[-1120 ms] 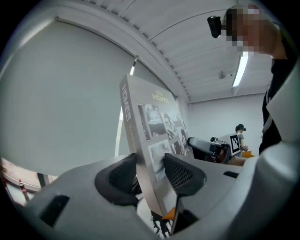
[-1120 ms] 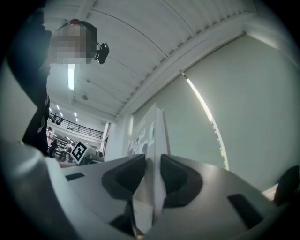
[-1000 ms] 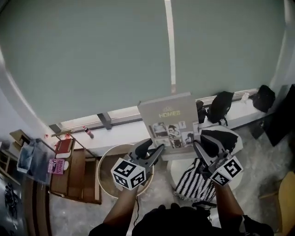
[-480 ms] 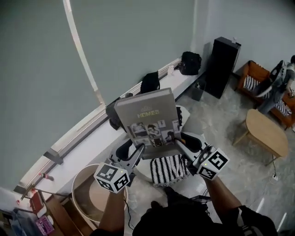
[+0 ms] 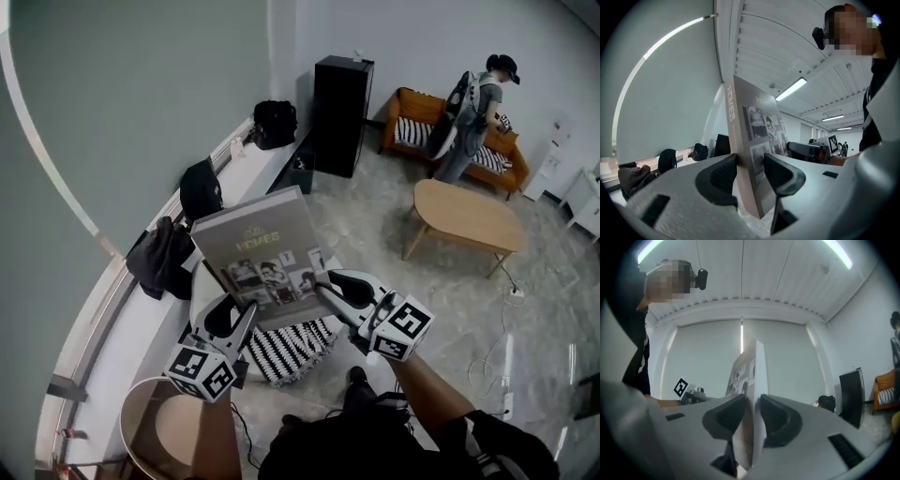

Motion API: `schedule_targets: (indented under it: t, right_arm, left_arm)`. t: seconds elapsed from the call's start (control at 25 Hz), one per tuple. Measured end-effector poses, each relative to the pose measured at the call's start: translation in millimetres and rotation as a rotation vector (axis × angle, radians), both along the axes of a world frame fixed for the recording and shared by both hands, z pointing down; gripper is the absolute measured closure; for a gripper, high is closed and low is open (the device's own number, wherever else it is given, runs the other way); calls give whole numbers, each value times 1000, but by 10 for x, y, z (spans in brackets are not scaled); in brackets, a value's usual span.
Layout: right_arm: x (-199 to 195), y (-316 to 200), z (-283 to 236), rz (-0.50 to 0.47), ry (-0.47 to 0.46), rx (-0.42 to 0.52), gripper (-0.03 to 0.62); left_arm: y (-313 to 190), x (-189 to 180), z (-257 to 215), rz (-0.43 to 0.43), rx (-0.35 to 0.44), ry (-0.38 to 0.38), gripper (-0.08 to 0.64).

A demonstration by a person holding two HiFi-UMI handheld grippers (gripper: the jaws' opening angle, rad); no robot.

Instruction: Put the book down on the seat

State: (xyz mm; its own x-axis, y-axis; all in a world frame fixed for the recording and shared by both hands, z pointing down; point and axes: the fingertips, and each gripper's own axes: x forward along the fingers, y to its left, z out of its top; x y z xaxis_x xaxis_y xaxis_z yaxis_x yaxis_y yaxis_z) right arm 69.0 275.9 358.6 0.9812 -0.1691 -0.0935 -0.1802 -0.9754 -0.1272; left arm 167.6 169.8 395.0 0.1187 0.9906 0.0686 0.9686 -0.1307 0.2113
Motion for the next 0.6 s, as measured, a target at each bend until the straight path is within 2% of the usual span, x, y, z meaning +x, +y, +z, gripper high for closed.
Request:
schedule_targets:
  t: [0.16, 0.32, 0.4, 0.6]
  right_arm:
    - [77, 36, 189, 4, -8, 27, 476]
    - [-208, 758, 361, -46, -38, 73, 476]
    - [-233, 997, 521, -67, -50, 91, 476]
    - [-10, 1027, 1006, -138, -104, 144, 477]
  left_arm:
    - [24, 82, 171, -6, 22, -19, 367]
    - [696, -258, 262, -49, 76, -32, 367]
    - [901, -312, 428, -74, 101, -52, 367]
    - [868, -164, 918, -138, 167, -113, 368]
